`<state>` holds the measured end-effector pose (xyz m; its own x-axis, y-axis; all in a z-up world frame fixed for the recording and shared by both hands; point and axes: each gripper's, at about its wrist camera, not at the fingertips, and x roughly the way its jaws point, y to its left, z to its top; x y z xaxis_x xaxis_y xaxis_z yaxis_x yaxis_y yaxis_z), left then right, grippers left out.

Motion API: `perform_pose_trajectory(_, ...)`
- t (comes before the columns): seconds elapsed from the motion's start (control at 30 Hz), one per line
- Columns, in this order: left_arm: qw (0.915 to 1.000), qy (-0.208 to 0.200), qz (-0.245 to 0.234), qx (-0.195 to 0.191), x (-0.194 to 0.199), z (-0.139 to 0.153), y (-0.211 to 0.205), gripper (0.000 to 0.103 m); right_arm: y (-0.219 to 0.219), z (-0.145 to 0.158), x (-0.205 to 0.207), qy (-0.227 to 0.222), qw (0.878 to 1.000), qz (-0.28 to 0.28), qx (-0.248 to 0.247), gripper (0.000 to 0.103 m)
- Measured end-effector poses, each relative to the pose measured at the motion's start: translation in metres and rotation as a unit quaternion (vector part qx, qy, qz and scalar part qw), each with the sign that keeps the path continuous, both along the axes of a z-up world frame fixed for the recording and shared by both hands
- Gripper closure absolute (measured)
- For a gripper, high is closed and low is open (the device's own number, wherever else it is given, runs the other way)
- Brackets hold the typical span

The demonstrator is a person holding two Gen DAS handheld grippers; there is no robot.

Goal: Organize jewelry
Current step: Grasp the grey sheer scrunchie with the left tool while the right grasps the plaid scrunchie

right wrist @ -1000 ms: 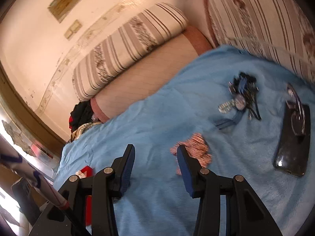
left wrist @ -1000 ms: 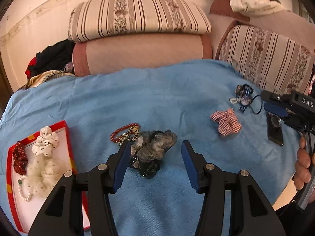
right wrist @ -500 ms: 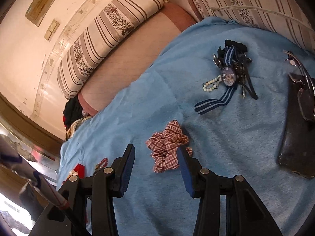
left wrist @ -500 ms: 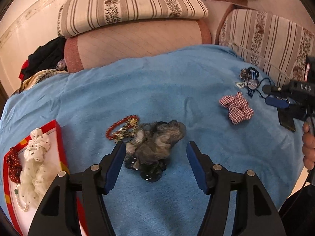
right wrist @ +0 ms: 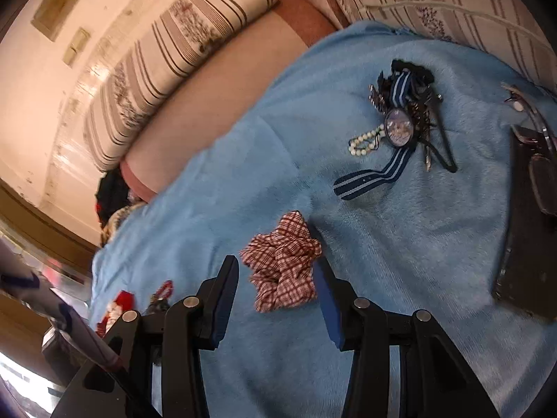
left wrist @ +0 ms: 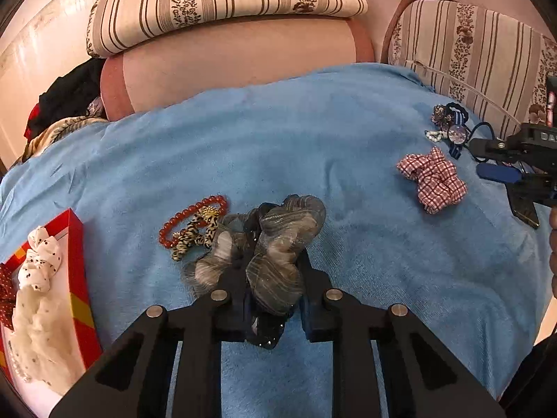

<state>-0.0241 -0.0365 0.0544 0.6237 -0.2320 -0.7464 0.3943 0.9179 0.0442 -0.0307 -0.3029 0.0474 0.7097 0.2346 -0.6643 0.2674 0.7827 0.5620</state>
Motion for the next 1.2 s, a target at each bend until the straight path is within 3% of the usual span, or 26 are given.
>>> perform_pose_trajectory(0.13,0.9998,0.001,-0.006,-0.02,-0.005,0.005,0.003,0.088,0.009,-0.016,0.02,0.034,0.999,0.003,-0.017,0.055)
perform_pose_trajectory(0.23,0.9992,-0.006,-0.009,-0.039,-0.012,0.015,0.011,0.088,0.018,-0.023,0.03,0.053,0.997,0.007,-0.05,0.063)
perform_pose_trajectory(0.3,0.9984,-0.006,-0.009,-0.056,-0.014,0.022,0.019,0.088,0.024,-0.027,0.035,0.065,0.996,0.01,-0.066,0.089)
perform_pose_trajectory(0.4,0.9973,-0.012,-0.009,-0.072,-0.018,0.03,0.027,0.088,0.027,-0.025,0.032,0.059,0.995,0.002,-0.08,0.095)
perform_pose_trajectory(0.53,0.9948,-0.021,-0.01,-0.1,-0.022,0.04,0.039,0.088,0.036,-0.005,0.02,0.021,0.994,-0.001,-0.107,0.096)
perform_pose_trajectory(0.83,0.9904,-0.034,-0.007,-0.134,-0.023,0.039,0.064,0.088,0.083,0.038,-0.005,-0.081,0.99,0.043,-0.107,0.096)
perform_pose_trajectory(1.1,0.9899,-0.051,0.006,-0.132,-0.018,0.032,0.083,0.088,0.128,0.029,0.012,-0.072,0.987,0.085,-0.114,0.096)
perform_pose_trajectory(1.2,0.9887,-0.037,0.024,-0.143,-0.01,0.026,0.09,0.088,0.148,0.026,0.014,-0.075,0.985,0.102,-0.121,0.096)
